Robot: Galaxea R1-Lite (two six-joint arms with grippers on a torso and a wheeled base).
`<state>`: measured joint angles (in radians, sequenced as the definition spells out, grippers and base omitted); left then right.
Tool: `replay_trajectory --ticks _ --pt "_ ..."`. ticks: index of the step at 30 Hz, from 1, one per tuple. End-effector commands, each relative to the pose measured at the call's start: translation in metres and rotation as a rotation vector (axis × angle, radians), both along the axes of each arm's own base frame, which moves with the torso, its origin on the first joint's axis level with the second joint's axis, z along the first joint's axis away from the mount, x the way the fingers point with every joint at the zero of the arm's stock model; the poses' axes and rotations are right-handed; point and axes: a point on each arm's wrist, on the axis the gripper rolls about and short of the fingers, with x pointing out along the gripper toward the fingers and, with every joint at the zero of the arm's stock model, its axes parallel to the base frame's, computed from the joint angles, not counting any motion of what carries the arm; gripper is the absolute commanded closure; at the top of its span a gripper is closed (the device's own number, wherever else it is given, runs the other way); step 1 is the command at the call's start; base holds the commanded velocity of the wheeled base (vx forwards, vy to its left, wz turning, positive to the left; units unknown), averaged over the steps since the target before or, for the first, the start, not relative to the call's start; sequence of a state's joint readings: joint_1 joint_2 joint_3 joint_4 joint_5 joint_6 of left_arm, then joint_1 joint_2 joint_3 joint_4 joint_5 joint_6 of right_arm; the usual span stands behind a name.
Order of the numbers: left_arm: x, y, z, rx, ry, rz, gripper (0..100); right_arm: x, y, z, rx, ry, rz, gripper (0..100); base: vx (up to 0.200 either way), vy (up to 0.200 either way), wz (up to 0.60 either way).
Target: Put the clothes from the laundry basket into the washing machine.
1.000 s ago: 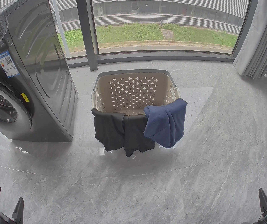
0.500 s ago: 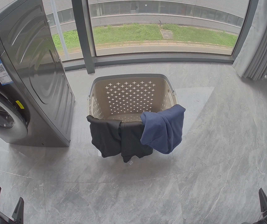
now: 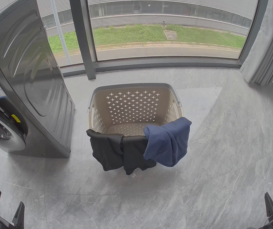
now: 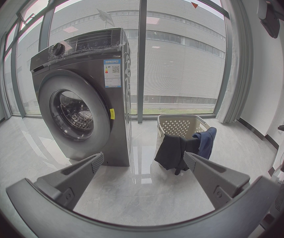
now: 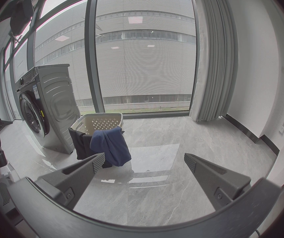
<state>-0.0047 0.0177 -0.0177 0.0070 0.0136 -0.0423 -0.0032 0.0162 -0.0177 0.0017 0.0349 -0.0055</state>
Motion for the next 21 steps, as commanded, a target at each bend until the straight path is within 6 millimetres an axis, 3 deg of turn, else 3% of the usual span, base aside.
replay_trajectory --ticks 1,4,10,16,21 --pt "0.0 0.0 -0.0044 -0.001 0.001 0.0 0 0.001 0.0 -0.0045 -0.001 0.014 0.001 0 0.2 0.0 0.0" --pt "0.0 0.0 -0.0044 -0.001 0.001 0.0 0 0.001 0.0 -0.0045 -0.001 0.014 0.001 0 0.2 0.0 0.0" --pt "0.0 0.0 -0.0043 -0.001 -0.001 0.0 0 0.001 0.0 -0.0045 -0.001 0.014 0.001 0 0.0 0.0 0.0" --pt "0.0 0.0 -0.0043 -0.001 -0.001 0.0 0 0.001 0.0 -0.0045 -0.001 0.014 0.001 0 0.2 0.0 0.0" --pt "0.0 0.0 -0.0044 -0.001 0.001 0.0 0 0.001 0.0 -0.0045 -0.001 0.014 0.001 0 0.0 0.0 0.0"
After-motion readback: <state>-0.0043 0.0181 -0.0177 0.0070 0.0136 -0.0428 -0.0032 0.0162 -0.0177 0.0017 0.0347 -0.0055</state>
